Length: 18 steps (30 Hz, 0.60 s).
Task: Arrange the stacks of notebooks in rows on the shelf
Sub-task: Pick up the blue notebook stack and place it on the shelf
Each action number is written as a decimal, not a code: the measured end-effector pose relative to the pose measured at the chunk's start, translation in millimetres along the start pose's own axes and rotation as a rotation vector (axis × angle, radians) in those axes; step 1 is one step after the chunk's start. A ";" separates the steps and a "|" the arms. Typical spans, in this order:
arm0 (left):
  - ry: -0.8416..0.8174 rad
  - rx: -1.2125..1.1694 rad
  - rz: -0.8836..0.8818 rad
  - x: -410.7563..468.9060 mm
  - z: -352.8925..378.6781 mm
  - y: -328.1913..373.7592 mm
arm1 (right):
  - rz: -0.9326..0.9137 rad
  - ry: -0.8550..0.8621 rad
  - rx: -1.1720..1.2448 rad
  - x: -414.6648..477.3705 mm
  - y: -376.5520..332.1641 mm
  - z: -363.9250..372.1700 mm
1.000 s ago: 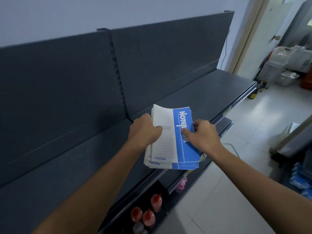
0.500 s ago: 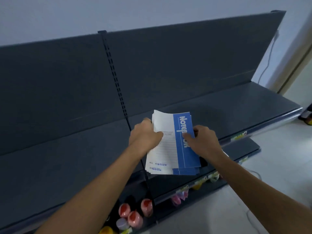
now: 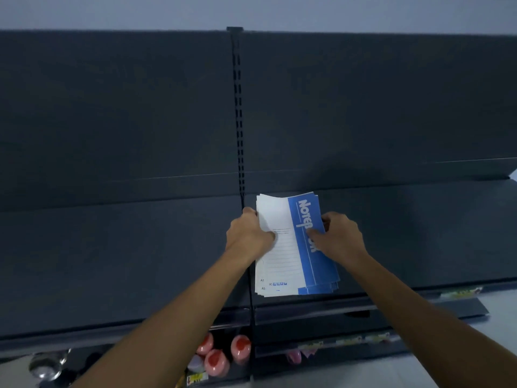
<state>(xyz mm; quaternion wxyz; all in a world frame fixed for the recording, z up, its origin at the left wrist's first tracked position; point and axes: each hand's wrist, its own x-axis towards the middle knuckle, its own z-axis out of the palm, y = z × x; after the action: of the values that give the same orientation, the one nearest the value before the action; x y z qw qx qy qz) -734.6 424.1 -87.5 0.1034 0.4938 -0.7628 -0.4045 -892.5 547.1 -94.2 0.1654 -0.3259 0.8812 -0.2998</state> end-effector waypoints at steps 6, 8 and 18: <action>0.001 -0.019 -0.075 24.0 15.5 -7.8 | 0.042 -0.105 -0.037 32.2 8.2 16.5; 0.014 -0.016 -0.094 30.7 19.4 -7.4 | 0.048 -0.133 -0.043 42.2 10.7 19.9; 0.082 0.123 -0.181 36.9 27.0 -5.7 | 0.019 -0.167 -0.073 60.5 12.3 27.4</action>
<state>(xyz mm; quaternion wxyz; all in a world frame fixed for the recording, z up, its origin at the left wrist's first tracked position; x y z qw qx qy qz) -763.9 406.1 -118.0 0.0669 0.5822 -0.7337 -0.3440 -929.4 502.2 -128.9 0.2292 -0.3473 0.8778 -0.2375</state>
